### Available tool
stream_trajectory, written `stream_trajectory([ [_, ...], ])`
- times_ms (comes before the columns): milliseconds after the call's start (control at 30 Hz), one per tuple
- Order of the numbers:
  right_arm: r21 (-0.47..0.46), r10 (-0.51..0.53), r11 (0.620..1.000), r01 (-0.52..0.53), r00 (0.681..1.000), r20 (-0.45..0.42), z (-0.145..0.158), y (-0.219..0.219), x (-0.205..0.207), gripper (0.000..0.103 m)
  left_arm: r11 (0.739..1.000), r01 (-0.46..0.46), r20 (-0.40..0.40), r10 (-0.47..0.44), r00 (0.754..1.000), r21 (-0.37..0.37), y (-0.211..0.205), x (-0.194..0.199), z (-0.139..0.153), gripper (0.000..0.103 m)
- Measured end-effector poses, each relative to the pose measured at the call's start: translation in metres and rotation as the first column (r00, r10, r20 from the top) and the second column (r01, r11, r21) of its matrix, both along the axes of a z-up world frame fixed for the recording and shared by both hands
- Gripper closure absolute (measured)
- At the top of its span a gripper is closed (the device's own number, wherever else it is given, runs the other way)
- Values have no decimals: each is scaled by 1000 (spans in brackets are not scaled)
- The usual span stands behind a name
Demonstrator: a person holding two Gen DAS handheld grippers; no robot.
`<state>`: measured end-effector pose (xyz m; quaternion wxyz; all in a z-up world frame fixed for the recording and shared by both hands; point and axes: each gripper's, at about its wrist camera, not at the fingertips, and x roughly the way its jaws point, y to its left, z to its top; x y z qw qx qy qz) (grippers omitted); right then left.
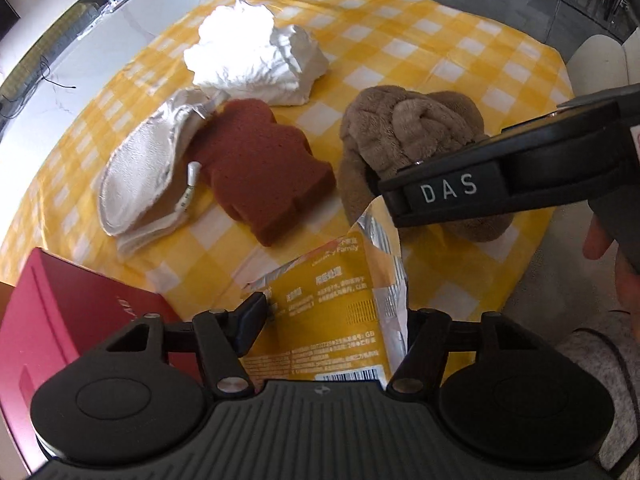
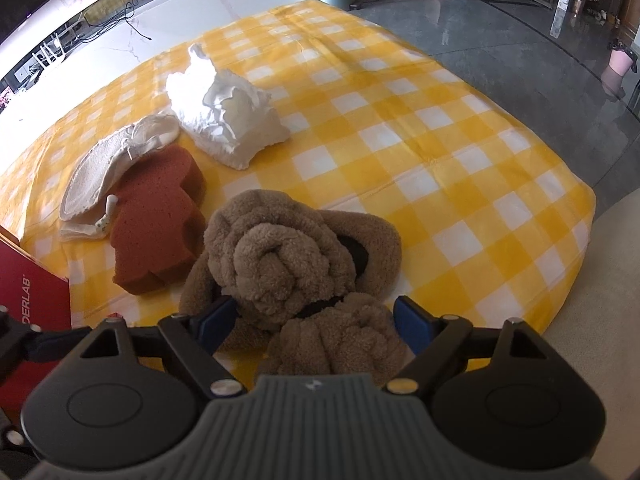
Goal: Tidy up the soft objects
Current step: 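Carry the brown teddy and yellow packet in both tools over the white box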
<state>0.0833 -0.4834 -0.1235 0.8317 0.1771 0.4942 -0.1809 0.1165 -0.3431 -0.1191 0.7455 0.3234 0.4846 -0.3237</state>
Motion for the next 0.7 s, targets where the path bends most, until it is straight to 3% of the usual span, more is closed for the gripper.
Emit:
stream_trajectory([
  [67, 5, 0, 1000, 0, 1000, 2, 0, -1, 0, 18, 1000, -8, 29, 8, 1000, 7, -1, -3, -1, 47],
  [267, 12, 5, 1000, -5, 1000, 6, -2, -2, 0, 19, 1000, -13, 66, 12, 998, 15, 5, -4, 12, 70],
  [467, 20, 27, 999, -27, 999, -36, -10, -1, 8, 21, 996, -62, 49, 64, 997, -58, 26, -1, 33, 78],
  [700, -25, 40, 999, -40, 999, -6, -3, 7, 5, 43, 990, -69, 80, 79, 994, -122, 46, -9, 59, 80],
])
